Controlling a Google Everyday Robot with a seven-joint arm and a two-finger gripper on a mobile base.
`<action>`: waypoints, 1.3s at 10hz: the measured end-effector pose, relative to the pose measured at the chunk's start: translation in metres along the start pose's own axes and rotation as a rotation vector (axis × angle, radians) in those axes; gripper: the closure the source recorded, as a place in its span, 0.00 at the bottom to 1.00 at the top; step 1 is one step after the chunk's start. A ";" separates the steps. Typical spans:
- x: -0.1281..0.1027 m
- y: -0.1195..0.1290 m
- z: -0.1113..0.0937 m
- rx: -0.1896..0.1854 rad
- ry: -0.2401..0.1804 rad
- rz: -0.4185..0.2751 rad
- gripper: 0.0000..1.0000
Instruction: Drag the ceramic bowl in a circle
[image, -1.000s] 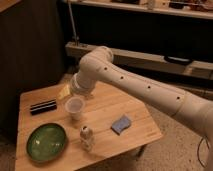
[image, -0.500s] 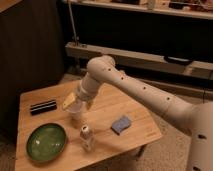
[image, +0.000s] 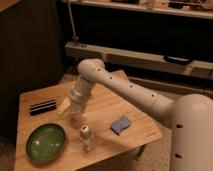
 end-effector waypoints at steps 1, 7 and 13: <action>0.000 0.001 -0.001 0.000 0.003 0.003 0.27; -0.012 -0.003 0.007 0.040 0.076 0.003 0.27; -0.016 -0.043 0.050 0.087 0.161 -0.064 0.27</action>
